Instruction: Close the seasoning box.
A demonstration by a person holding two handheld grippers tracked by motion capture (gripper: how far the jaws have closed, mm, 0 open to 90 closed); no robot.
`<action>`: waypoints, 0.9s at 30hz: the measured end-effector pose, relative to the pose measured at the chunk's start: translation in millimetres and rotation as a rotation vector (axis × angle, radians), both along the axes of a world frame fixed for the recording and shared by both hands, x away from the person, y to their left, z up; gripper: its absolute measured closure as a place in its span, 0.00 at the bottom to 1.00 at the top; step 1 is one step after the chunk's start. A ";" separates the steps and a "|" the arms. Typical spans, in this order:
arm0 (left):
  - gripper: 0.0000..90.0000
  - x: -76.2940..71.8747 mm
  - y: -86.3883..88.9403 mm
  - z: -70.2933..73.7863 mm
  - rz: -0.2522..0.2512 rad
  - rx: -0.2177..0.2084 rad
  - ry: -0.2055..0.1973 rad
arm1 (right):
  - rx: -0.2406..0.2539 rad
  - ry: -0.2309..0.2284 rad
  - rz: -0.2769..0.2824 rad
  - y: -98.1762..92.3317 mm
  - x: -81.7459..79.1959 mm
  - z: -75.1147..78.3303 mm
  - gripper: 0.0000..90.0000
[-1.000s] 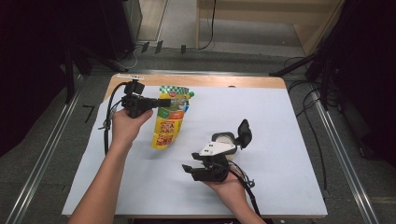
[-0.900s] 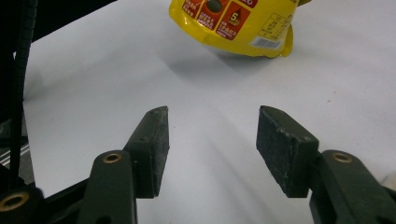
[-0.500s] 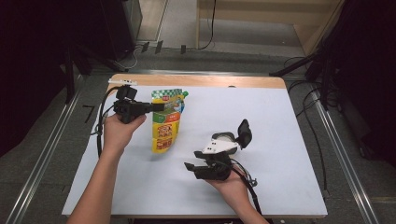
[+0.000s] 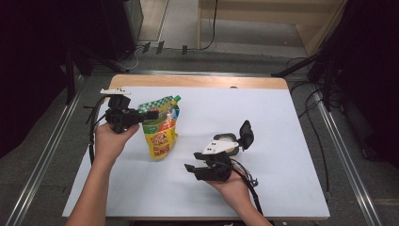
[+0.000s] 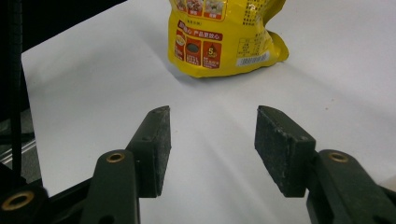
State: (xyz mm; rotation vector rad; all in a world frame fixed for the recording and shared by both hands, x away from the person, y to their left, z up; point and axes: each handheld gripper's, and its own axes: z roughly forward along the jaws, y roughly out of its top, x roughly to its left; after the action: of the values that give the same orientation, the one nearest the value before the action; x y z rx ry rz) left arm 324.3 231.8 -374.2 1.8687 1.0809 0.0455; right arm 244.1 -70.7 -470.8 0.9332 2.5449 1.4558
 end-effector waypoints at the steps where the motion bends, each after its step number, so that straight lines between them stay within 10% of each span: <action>1: 0.91 -2.3 -0.2 0.2 -0.001 0.006 -0.005 | -0.001 0.000 0.001 0.3 0.0 0.5 0.52; 27: 0.55 -44.4 -1.7 -0.8 -0.023 0.103 -0.065 | -0.017 0.016 0.002 -5.8 5.7 7.2 0.57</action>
State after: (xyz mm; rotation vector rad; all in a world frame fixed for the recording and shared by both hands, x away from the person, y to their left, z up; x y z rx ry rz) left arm 279.9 230.1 -375.0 1.9578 1.0297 0.1499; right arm 249.8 -76.5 -463.6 0.9438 2.5660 1.4309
